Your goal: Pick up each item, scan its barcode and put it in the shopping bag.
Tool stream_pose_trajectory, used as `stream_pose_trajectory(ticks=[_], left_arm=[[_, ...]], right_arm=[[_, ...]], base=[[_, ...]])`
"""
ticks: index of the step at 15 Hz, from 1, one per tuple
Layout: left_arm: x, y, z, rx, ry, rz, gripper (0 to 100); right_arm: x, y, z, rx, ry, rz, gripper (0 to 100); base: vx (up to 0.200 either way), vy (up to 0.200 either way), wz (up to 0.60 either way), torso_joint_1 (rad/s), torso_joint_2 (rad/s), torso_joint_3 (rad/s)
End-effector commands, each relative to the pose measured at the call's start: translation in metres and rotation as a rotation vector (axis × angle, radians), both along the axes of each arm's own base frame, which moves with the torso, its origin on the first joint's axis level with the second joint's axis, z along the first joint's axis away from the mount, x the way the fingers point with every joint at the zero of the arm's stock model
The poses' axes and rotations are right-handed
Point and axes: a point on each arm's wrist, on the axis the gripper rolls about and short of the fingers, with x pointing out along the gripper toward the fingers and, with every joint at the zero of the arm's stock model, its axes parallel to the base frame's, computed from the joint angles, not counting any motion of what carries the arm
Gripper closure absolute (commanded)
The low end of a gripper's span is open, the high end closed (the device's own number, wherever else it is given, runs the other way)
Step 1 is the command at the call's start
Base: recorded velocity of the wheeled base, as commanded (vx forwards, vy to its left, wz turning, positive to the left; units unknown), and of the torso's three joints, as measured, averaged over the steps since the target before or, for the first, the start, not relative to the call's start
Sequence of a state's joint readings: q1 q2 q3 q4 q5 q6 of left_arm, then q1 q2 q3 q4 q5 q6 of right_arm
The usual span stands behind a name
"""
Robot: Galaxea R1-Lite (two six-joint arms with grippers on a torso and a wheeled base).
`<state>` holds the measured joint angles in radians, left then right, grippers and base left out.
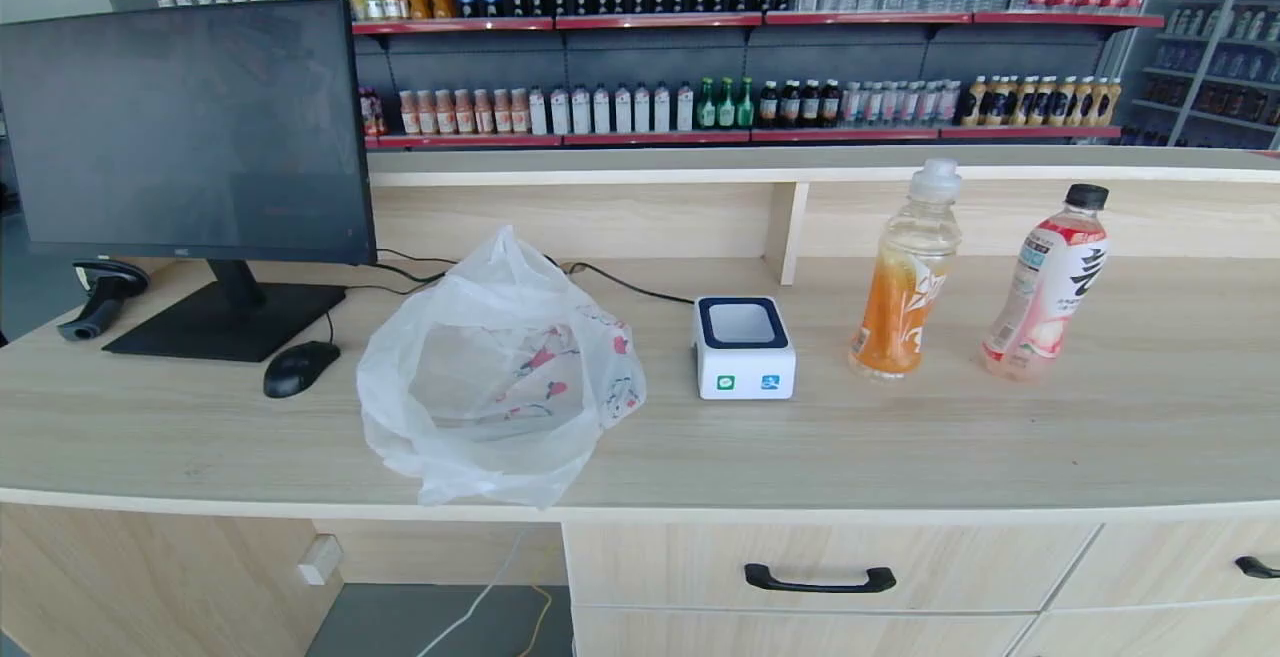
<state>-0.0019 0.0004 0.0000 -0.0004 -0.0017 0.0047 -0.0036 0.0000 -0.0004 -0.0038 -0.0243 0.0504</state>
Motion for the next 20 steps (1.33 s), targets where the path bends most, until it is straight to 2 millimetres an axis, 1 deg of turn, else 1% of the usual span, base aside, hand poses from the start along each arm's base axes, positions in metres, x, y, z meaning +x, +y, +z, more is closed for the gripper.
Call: stream_pose_trajectory(ticks=[1, 16, 17, 18, 20], left_arm=[[0.000, 0.000, 0.000, 0.000, 0.000, 0.001, 0], [0.000, 0.000, 0.000, 0.000, -0.002, 0.001, 0], [0.000, 0.000, 0.000, 0.000, 0.000, 0.001, 0], [0.000, 0.000, 0.000, 0.000, 0.000, 0.001, 0], [0.000, 0.000, 0.000, 0.000, 0.000, 0.001, 0]], right_arm=[[0.000, 0.000, 0.000, 0.000, 0.000, 0.000, 0], [0.000, 0.000, 0.000, -0.004, 0.000, 0.009, 0], [-0.001, 0.001, 0.006, -0.011, -0.037, 0.029, 0], [-0.005, 0.001, 0.023, -0.015, -0.080, 0.060, 0], [-0.005, 0.002, 0.053, -0.015, -0.102, 0.073, 0]], base=[[0.000, 0.000, 0.00, 0.000, 0.00, 0.000], [0.000, 0.000, 0.00, 0.000, 0.00, 0.000], [0.000, 0.000, 0.00, 0.000, 0.00, 0.000], [0.000, 0.000, 0.00, 0.000, 0.00, 0.000], [0.000, 0.000, 0.00, 0.000, 0.00, 0.000]])
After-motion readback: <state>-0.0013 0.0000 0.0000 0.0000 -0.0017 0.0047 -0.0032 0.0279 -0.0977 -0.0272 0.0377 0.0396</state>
